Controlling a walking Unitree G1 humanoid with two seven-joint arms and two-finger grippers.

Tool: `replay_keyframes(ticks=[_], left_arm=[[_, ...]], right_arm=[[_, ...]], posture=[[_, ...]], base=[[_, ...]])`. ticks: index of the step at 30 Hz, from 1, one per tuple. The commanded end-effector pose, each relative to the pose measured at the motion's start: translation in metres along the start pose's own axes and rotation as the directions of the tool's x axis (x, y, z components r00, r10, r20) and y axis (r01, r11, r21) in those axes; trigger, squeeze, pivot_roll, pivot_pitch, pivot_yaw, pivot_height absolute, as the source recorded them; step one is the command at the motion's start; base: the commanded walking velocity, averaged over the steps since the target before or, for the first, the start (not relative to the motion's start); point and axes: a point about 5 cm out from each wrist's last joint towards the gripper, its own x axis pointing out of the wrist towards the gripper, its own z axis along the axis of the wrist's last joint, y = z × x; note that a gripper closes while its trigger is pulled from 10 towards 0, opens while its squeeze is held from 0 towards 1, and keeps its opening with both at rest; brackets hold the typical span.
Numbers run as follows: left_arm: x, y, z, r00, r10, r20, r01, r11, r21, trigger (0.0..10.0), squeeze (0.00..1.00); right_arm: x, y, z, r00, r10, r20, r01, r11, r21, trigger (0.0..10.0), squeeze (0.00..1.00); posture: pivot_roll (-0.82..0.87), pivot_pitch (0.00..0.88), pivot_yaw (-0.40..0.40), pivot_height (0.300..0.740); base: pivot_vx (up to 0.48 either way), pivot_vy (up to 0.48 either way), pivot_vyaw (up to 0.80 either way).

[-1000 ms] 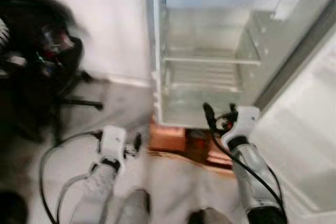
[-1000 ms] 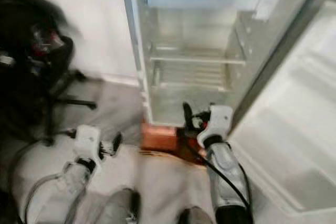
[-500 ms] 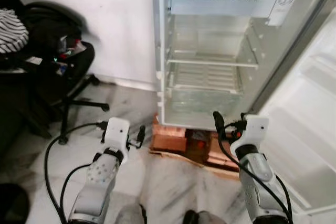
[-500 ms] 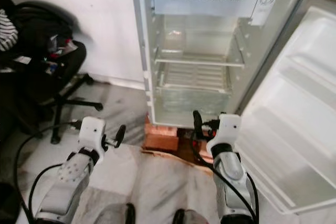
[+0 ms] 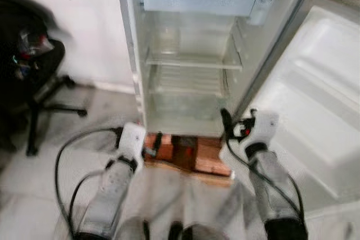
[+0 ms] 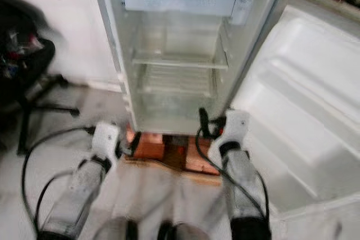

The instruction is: Restocking fridge

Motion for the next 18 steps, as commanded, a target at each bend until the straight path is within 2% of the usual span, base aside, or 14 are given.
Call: replay_keyframes(ticks=[1, 12, 18], left_arm=[[0.000, -0.008, -0.002, 1.000, -0.012, -0.006, 0.012, 1.000, -0.005, 10.0, 0.00], [-0.002, -0.010, 0.000, 1.000, -0.027, 0.006, 0.027, 1.000, 0.008, 10.0, 0.00], [-0.003, -0.011, 0.000, 0.999, -0.032, 0.007, 0.032, 0.999, 0.011, 10.0, 0.00]], right_arm=[[-0.004, -0.009, -0.006, 0.999, -0.020, -0.031, 0.020, 1.000, -0.013, 10.0, 0.00], [-0.004, -0.007, -0.012, 0.998, 0.014, -0.066, -0.015, 1.000, -0.010, 10.0, 0.00], [-0.006, 0.004, -0.018, 0.983, 0.148, -0.110, -0.145, 0.989, 0.033, 10.0, 0.00]], posture=[[0.14, 0.141, -0.052, 0.740], [0.15, 0.145, -0.053, 0.740], [0.15, 0.147, -0.052, 0.740]], base=[[0.000, -0.420, 0.00], [-0.290, -0.364, 0.00], [-0.317, -0.362, 0.00]])
